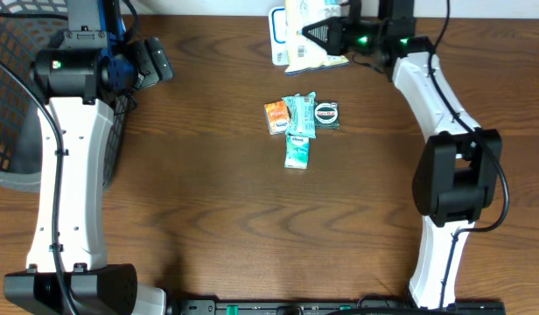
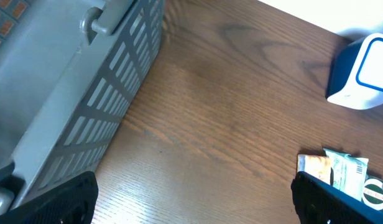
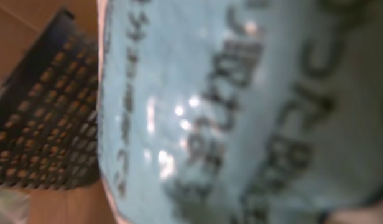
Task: Scan the item barcode
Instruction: 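Hold the wipes pack barcode up to the scanner window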
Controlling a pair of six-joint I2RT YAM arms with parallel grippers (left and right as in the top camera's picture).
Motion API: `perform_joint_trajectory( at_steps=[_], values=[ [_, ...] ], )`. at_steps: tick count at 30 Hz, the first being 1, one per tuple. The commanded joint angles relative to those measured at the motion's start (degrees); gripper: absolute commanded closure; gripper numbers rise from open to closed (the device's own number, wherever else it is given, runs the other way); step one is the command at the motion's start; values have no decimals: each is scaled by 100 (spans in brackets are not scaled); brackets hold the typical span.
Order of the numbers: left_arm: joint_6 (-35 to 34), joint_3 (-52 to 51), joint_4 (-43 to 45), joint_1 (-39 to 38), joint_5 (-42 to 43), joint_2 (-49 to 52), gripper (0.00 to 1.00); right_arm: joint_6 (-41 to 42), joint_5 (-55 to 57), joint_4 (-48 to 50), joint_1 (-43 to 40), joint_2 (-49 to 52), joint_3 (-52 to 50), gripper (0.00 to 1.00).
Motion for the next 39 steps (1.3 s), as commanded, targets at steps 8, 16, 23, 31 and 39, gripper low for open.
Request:
perform_joint_trajectory(
  at_steps=[8,16,23,31,39],
  values=[
    [-11,17,-13,-7,-94,2,2,-463,3425,-302,153,-101,103,99],
    [-11,17,-13,-4,-94,2,2,-2929,7508,197,990,-96,101,99],
    [-11,17,-13,-4,-94,2,3,-5110,7482,1670,1438,151,98,99],
    [-11,17,-13,-4,-94,2,2,-6299,7425,2916,1572,907,101,99],
    [-11,17,-13,-4,-94,2,2,-6990,7427,3851,1873,1156,101,99]
  ],
)
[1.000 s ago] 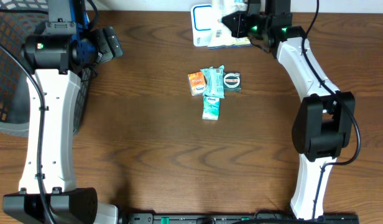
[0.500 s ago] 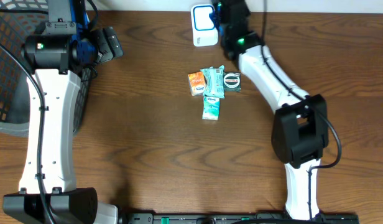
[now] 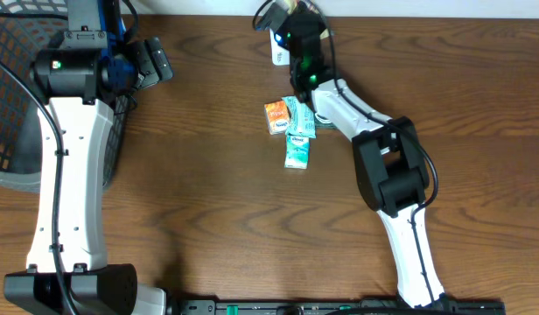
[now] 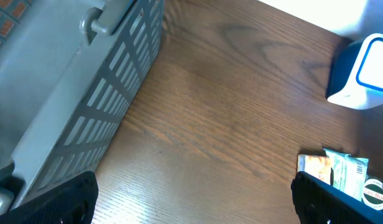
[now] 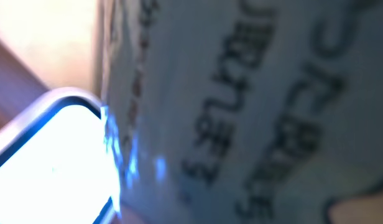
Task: Scan the item barcode
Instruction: 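Hold the wipes pack barcode up to the scanner window, then carry the wipes pack right and drop it at the table's right edge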
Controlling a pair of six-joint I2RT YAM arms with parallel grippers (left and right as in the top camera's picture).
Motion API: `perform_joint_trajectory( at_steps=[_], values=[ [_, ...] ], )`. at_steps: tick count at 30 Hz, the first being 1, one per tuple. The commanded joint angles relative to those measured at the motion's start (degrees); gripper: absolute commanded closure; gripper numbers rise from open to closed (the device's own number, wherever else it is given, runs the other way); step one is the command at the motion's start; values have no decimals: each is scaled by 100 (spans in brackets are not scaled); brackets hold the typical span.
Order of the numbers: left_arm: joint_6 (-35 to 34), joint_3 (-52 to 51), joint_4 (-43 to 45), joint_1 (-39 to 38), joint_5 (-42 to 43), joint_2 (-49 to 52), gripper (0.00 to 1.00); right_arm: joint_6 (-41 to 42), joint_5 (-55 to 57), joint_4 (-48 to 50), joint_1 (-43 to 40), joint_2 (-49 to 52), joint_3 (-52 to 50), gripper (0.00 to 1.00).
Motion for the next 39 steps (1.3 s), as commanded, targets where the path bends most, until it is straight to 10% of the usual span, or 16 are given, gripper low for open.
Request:
perform_joint_trajectory(
  at_steps=[1,22,39],
  values=[
    [-11,17,-15,-4,-94,2,2,-717,72,352,219,-184,111,99],
    [-11,17,-15,-7,-94,2,2,122,310,-131,0,-837,111,99],
    [-11,17,-15,-4,-94,2,2,4070,-920,-4444,-3060,-1532,109,95]
  ],
)
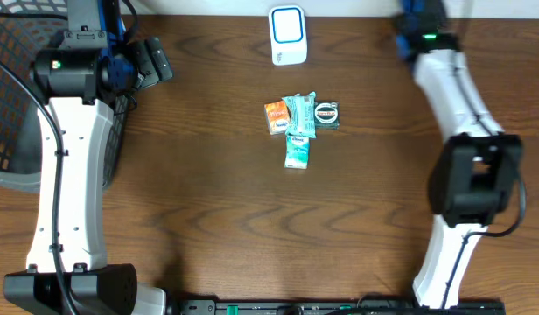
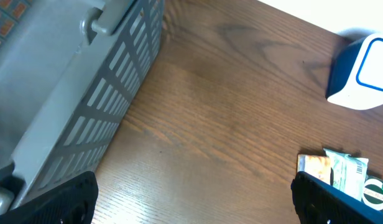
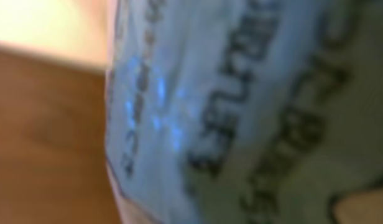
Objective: Scan the item barcode
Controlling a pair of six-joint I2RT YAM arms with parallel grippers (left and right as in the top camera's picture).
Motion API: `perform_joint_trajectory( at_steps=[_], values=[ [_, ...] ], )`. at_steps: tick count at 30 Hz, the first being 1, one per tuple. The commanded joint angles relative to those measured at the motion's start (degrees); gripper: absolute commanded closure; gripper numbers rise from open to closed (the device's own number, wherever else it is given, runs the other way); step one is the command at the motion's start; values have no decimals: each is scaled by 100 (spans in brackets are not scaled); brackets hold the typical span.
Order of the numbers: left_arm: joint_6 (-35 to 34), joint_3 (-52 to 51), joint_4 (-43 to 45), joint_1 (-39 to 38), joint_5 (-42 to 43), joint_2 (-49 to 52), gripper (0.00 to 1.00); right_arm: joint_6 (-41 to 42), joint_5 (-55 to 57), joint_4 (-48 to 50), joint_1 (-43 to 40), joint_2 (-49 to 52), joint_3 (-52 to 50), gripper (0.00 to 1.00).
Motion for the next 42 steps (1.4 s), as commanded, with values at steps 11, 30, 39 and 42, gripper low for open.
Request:
perform_joint_trajectory(
  at_steps=[11,30,39,42],
  values=[
    [-9,17,-13,-7,-94,2,2,3257,-1659,-1154,-2334,-39,33,13],
    [-9,17,-13,-7,-94,2,2,3248,-6645,-2951,-1976,-39,31,23],
    [-9,17,-13,-4,-94,2,2,2518,-5086,-3694,-481,-26,-79,44],
    [-9,17,-13,-4,-94,2,2,2782,-4465,-3679,2,9,-83,44]
  ],
)
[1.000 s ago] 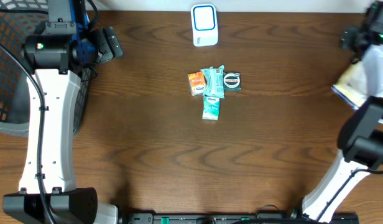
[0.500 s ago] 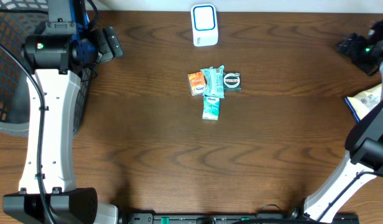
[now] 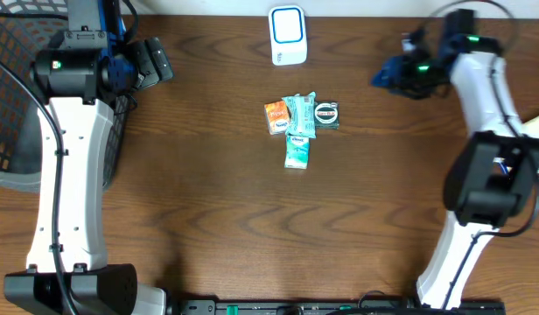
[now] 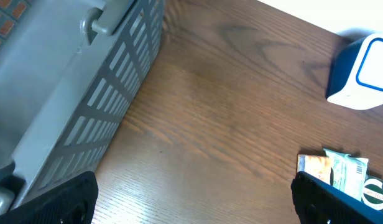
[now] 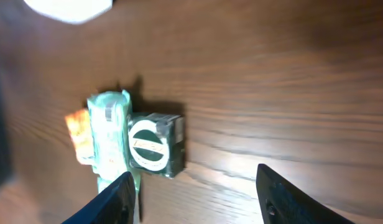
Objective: Scan the item barcode
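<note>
The white and blue scanner stands at the back centre, also in the left wrist view. A small pile lies mid-table: a dark green box with a round label, a green packet and an orange pack; from overhead the pile includes a teal packet. My right gripper hovers right of the pile, open and empty. A pale packet lies at the table's right edge. My left gripper is open near the basket.
A dark mesh basket stands at the table's left end, its grey wall close to my left gripper. The left arm stretches along the left side, the right arm along the right.
My right gripper was shut on a light blue packet at the back right; now it is open and empty, facing the pile. A pale packet now lies at the right table edge.
My right gripper held a light blue packet just right of the scanner, then over the scanner's face, then off at the back right corner. Now it is open and empty right of the pile. The left arm and the pile stayed put throughout.
</note>
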Controlling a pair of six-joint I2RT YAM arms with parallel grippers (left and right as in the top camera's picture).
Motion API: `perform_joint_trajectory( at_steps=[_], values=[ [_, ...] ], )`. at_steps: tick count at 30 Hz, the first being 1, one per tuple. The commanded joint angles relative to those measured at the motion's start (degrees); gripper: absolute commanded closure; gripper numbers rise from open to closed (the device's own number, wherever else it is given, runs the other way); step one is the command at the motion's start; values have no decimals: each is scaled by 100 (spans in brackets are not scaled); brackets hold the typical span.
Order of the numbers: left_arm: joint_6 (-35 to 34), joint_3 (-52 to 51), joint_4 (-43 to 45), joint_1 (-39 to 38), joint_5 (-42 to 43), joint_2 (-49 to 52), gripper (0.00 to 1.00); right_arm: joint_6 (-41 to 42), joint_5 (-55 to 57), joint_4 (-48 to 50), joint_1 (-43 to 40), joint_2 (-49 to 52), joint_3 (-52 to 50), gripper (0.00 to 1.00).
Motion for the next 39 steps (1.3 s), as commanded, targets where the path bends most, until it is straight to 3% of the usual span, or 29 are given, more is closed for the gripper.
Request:
perform_joint_trajectory(
  at_steps=[1,7,17,28,34,39],
  values=[
    [-9,17,-13,-7,-94,2,2,267,1069,24,437,-17,-57,44],
    [-9,17,-13,-7,-94,2,2,1196,2011,234,1134,-7,-199,43],
    [-9,17,-13,-7,-94,2,2,1530,2179,1410,1808,2,-1128,45],
    [-9,17,-13,-7,-94,2,2,1921,3936,984,1624,-17,-1519,45],
    [-9,17,-13,-4,-94,2,2,1912,3807,542,1333,-157,-1386,44],
    [-9,17,-13,-7,-94,2,2,1283,2551,573,1292,-334,-1272,45]
  ],
)
